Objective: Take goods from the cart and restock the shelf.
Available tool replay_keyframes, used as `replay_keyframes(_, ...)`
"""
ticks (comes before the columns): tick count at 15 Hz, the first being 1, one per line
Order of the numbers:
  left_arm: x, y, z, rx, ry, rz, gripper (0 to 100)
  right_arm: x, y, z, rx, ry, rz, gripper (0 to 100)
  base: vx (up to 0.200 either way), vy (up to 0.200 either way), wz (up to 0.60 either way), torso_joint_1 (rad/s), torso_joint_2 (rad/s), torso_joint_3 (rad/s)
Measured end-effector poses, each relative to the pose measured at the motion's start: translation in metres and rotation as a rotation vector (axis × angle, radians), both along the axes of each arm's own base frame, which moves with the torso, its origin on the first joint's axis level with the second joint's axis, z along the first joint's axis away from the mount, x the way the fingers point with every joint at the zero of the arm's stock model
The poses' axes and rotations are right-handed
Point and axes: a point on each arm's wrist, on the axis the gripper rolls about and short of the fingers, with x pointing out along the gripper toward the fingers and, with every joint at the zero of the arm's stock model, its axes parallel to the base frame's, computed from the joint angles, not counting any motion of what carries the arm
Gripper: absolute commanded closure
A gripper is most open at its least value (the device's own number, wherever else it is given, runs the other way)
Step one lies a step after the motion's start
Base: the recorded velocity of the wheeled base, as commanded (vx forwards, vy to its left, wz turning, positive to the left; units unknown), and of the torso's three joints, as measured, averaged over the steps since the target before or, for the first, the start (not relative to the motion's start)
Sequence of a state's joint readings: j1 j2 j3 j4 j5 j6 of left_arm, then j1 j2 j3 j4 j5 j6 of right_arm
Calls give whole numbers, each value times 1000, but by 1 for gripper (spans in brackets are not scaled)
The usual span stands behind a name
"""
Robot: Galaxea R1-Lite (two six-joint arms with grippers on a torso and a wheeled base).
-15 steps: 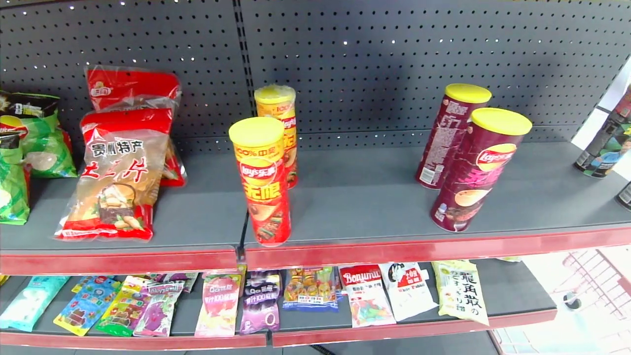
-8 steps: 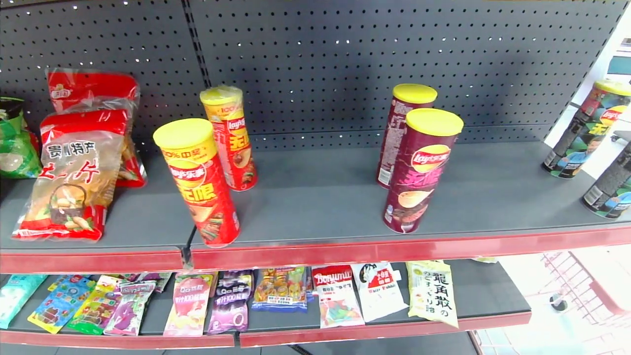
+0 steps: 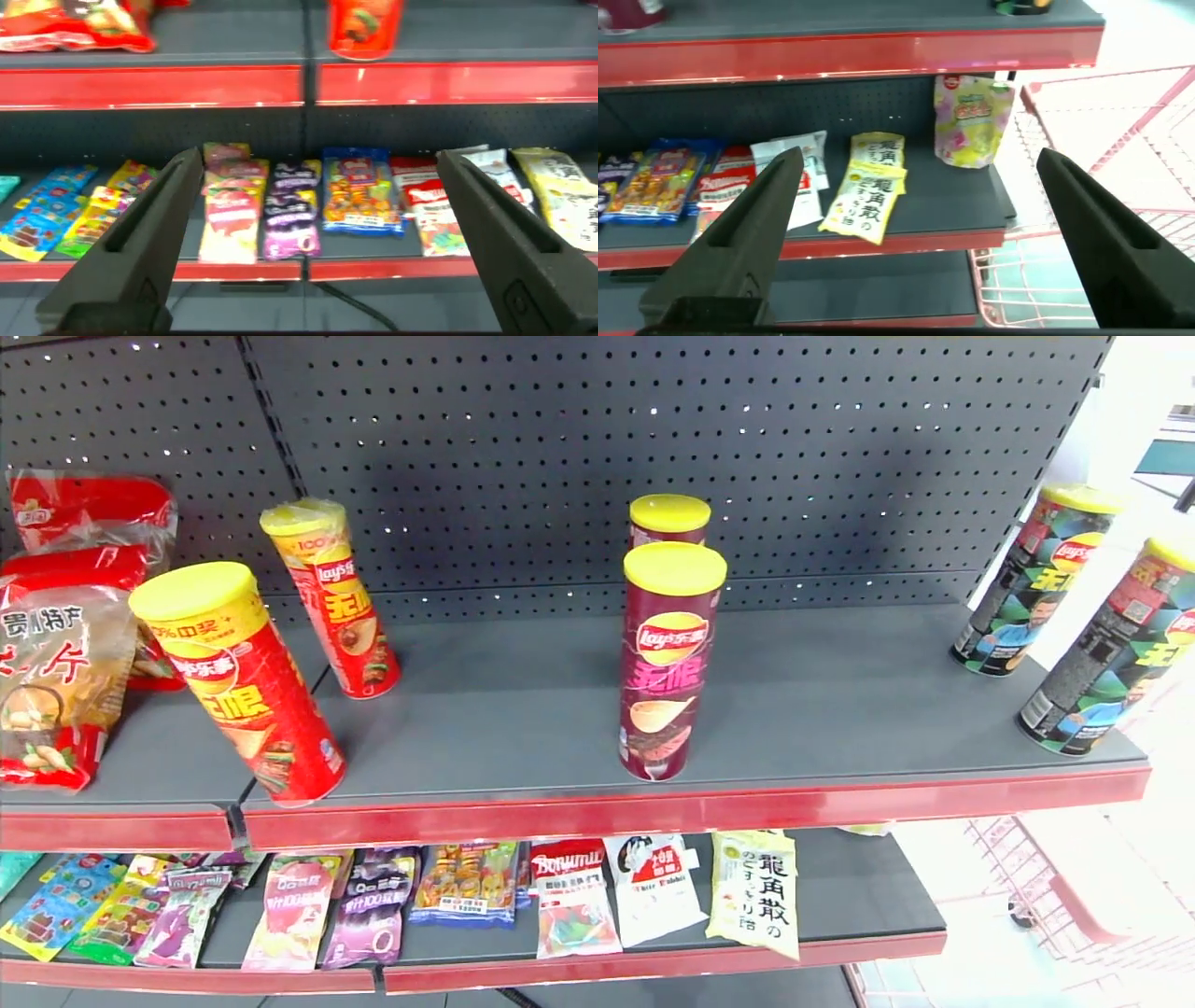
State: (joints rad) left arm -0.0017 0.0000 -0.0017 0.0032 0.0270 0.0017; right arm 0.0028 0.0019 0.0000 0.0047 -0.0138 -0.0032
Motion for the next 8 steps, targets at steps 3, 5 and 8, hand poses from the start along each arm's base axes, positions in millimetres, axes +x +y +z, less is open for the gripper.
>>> replay_keyframes(3,0,0,0,0,-1,0,0,0,0,0,2,0,-2,0,0,0,0,0,0,0)
replay_keyframes(5,0,0,0,0,0,0,0,0,0,0,2,0,-2,0,0,0,0,0,0,0)
replay_keyframes(8,0,0,0,0,0,0,0,0,0,0,3,0,-2,0,0,0,0,0,0,0)
